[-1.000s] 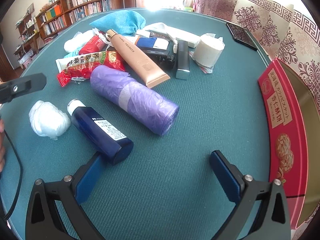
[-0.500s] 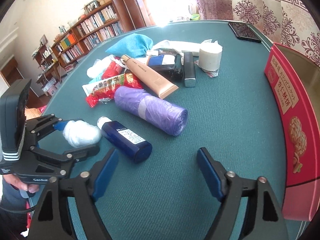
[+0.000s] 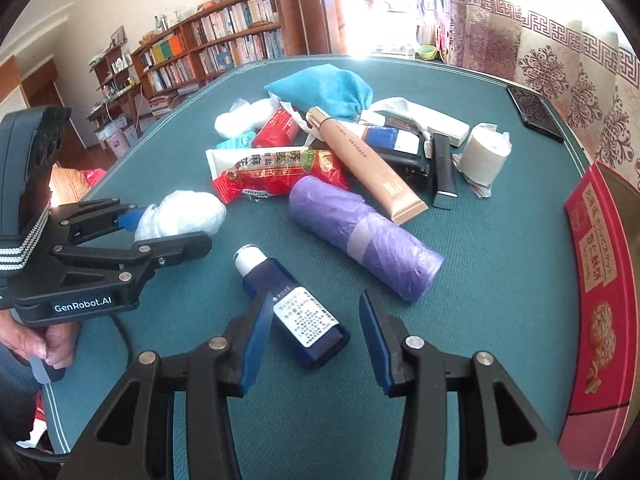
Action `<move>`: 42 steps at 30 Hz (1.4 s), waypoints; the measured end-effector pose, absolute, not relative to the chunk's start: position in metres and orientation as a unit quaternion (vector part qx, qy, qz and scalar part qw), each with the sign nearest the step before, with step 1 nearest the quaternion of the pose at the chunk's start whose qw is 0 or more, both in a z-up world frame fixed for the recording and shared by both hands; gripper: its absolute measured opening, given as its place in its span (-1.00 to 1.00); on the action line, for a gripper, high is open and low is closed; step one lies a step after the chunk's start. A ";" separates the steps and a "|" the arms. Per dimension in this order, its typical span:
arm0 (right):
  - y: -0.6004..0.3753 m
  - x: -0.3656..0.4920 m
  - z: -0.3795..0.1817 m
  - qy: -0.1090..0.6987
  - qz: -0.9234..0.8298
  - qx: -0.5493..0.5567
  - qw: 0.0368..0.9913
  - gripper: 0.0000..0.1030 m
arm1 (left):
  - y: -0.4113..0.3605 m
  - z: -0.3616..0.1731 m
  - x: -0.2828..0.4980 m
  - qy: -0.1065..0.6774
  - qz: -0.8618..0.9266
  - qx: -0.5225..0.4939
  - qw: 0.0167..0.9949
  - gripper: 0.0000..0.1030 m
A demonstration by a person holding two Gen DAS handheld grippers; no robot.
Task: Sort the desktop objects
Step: 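Close the right tool around the blue KOSE bottle and lift it, then carry the white bag and blue bottle with both tools over the red tin box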
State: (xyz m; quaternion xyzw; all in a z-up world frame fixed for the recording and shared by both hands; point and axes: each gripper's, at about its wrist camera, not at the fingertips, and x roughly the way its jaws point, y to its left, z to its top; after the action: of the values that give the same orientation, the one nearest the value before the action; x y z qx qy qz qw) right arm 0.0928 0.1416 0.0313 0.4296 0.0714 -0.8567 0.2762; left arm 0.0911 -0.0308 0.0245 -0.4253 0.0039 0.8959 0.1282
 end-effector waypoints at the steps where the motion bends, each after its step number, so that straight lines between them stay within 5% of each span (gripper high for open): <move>1: 0.138 0.092 0.031 0.077 -0.855 0.429 0.280 -0.08 | -0.032 0.024 0.091 -0.002 0.895 -0.427 0.127 0.00; 15: 0.123 0.103 0.026 0.116 -0.852 0.419 0.293 -0.34 | -0.035 0.025 0.091 -0.005 0.901 -0.421 0.105 0.00; 28: 0.173 0.120 0.046 0.023 -0.881 0.392 0.265 -0.47 | -0.002 0.050 0.096 -0.001 0.909 -0.400 0.117 0.00; 30: 0.179 0.122 0.047 0.021 -0.883 0.392 0.258 -0.86 | 0.005 0.054 0.097 0.005 0.910 -0.396 0.122 0.00; 36: 0.190 0.116 0.037 0.009 -0.872 0.423 0.245 -0.80 | 0.023 0.061 0.099 0.016 0.911 -0.391 0.133 0.00; 37: 0.195 0.115 0.035 -0.006 -0.869 0.428 0.247 -0.72 | 0.024 0.061 0.099 0.016 0.911 -0.391 0.133 0.00; 39: 0.199 0.111 0.034 -0.029 -0.864 0.435 0.252 -0.14 | 0.026 0.061 0.099 0.017 0.910 -0.392 0.133 0.00; 42: 0.192 0.111 0.034 -0.010 -0.864 0.435 0.253 -0.12 | 0.026 0.060 0.100 0.017 0.910 -0.393 0.131 0.00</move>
State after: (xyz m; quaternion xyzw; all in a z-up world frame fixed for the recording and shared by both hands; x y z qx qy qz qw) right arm 0.1108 0.1922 0.0345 0.4352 -0.0099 -0.8639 0.2532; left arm 0.1003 0.0261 0.0596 -0.3930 0.0171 0.9100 0.1308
